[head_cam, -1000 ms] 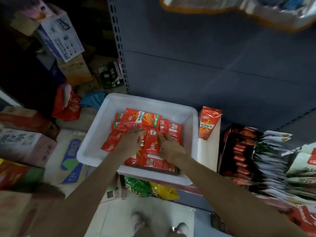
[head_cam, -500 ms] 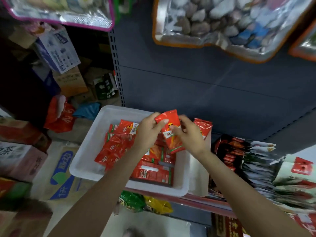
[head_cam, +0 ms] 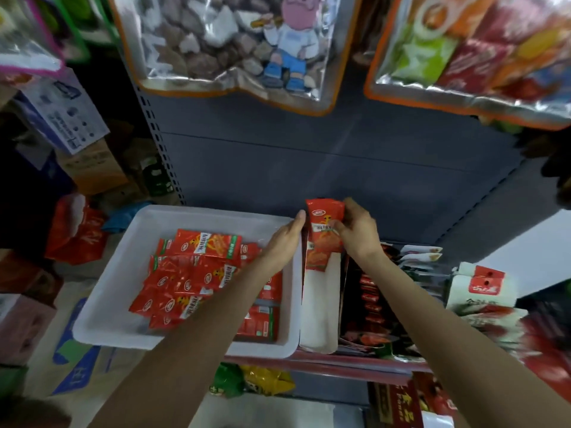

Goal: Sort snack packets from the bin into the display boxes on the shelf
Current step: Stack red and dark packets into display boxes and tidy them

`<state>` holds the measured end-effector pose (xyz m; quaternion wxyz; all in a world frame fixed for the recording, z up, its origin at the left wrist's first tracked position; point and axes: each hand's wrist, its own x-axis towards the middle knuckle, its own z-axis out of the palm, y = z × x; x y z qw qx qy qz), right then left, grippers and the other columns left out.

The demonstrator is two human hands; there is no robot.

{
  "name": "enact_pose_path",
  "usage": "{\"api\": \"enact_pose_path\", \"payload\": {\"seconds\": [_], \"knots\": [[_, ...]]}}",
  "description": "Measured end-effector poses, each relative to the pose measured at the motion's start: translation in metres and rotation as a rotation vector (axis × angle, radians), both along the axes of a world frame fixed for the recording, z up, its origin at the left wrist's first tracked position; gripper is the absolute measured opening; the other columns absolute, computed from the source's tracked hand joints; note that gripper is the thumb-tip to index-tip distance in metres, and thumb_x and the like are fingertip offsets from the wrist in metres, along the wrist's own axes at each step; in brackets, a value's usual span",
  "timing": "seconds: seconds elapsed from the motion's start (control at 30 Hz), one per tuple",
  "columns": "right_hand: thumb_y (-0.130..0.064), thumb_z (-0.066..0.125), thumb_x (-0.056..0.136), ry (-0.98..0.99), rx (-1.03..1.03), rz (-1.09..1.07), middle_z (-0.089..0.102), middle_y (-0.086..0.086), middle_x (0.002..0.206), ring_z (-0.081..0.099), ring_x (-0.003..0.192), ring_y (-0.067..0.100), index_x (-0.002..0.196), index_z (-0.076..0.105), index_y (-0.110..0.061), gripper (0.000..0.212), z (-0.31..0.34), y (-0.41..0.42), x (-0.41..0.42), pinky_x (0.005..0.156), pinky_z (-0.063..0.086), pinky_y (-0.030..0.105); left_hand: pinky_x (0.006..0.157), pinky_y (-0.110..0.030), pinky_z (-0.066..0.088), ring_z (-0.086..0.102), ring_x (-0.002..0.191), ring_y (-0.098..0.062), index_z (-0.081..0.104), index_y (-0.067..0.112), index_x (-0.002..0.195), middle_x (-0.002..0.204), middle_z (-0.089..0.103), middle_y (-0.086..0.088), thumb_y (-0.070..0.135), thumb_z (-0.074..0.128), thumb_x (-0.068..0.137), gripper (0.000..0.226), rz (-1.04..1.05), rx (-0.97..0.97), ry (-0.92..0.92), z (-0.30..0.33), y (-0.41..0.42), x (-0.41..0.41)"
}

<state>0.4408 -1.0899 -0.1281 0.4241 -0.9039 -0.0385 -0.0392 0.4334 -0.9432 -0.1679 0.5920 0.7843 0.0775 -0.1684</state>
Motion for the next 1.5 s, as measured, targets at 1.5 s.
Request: {"api": "enact_pose_path", "payload": {"seconds": [1.5], "knots": [[-0.004, 0.056, 0.088, 0.471, -0.017, -0.114, 0.068, 0.014, 0.100, 0.065, 0.084, 0.027, 0.082, 0.055, -0.011, 0.010, -0.096, 0.164, -0.001, 0.075, 0.053, 0.034, 0.108, -0.041, 0.028, 0.049, 0.117, -0.026, 0.069, 0.006, 0.094, 0.105, 0.063, -0.007, 0.046, 0.042, 0.095, 0.048, 0.172, 0.546, 0.096, -0.060, 0.182, -0.043]]}}
